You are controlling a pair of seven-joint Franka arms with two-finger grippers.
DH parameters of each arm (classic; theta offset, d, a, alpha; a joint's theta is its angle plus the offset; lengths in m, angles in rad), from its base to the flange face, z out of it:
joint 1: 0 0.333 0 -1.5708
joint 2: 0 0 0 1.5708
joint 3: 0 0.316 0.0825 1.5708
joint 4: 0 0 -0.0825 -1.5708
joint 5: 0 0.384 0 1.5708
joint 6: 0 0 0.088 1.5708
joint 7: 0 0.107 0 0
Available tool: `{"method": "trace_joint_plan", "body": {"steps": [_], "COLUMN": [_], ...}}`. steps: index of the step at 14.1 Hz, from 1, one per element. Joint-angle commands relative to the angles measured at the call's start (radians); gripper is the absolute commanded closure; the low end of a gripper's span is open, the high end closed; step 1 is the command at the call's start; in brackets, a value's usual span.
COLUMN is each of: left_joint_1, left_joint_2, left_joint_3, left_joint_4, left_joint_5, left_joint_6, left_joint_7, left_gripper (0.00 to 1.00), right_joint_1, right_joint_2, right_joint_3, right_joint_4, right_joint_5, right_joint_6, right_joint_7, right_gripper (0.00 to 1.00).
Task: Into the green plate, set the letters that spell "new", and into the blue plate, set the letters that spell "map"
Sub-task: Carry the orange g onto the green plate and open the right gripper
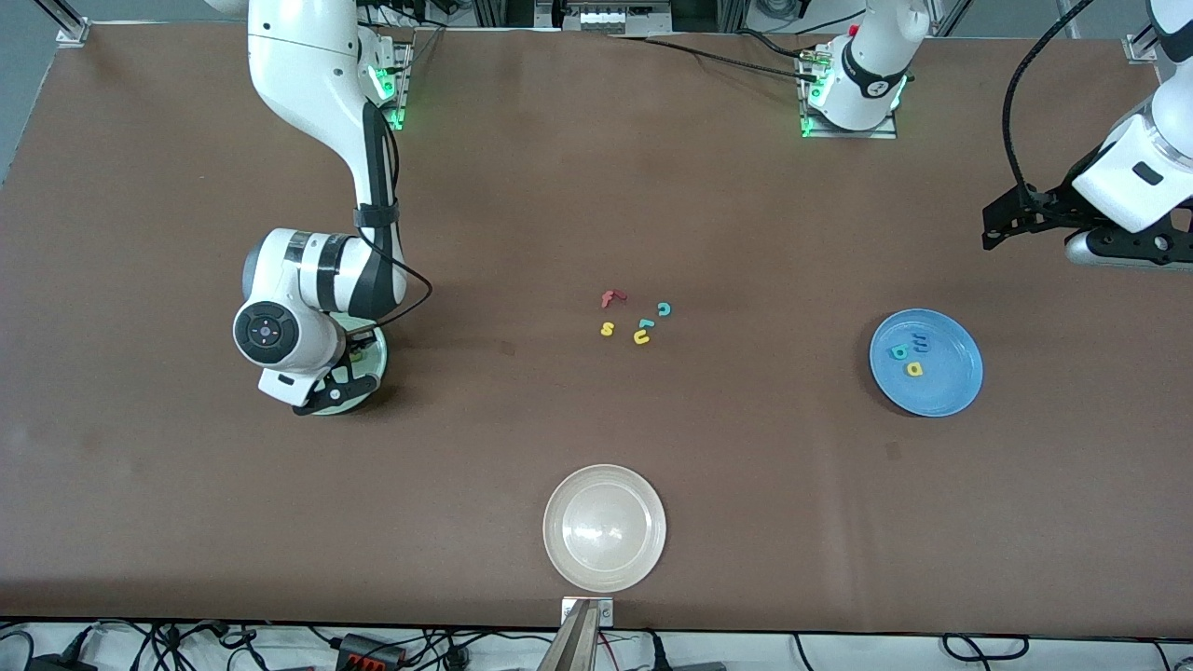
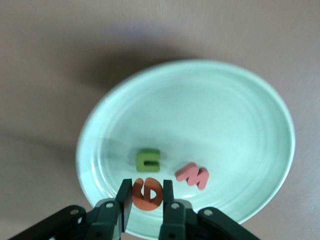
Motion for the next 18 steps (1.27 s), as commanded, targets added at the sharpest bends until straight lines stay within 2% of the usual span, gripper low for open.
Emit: {"method": "trace_joint_plan", "body": {"steps": [1,3,4,5,6,7,9,12,15,18], "left_joint_1": [0.007,0.005,0.005,0.005,0.005,0.005,0.007,0.007,0.007,0.007], "left_joint_2": [-0.007,-0.007,-0.007,-0.007,-0.007,-0.007,-0.007,-0.005,-0.005,-0.005], "left_joint_3": [0.001,0.001,0.001,0.001,0.000,0.001,0.001,0.001,0.001,0.001], "left_joint_4": [0.012,0.012,0.012,0.012,0.012,0.012,0.012,0.014,0.012,0.014], "left_joint_5": [-0.017,-0.017,-0.017,-0.017,-0.017,-0.017,-0.017,-0.019,-0.019,-0.019], "left_joint_6": [-0.018,-0.020,-0.020,-0.020,-0.018,-0.018,-0.018,-0.018,-0.018,-0.018], "left_joint_7": [0.011,0.011,0.011,0.011,0.011,0.011,0.011,0.011,0.011,0.011], "left_gripper": [0.00,0.00,0.00,0.00,0.00,0.00,0.00,0.00,0.00,0.00], "right_joint_1": [-0.009,-0.009,-0.009,-0.009,-0.014,-0.017,-0.014,0.015,0.009,0.003], "right_joint_2": [-0.034,-0.048,-0.057,-0.057,-0.056,-0.054,-0.057,-0.070,-0.112,-0.114], "right_joint_3": [0.005,0.005,0.005,0.005,0.005,0.005,0.003,-0.056,-0.064,-0.067], "right_joint_4": [-0.056,-0.088,-0.095,-0.096,-0.096,-0.095,-0.081,-0.026,-0.013,0.005], "right_joint_5": [-0.002,-0.002,-0.002,-0.002,0.000,0.000,0.001,0.003,0.009,0.012], "right_joint_6": [-0.001,-0.001,-0.001,0.001,0.002,0.005,0.002,-0.010,-0.012,-0.012], "right_joint_7": [-0.059,-0.067,-0.066,-0.067,-0.064,-0.063,-0.049,-0.047,-0.050,-0.052], "right_gripper": [0.81,0.80,0.77,0.69,0.28,0.00,0.00,0.00,0.00,0.00]}}
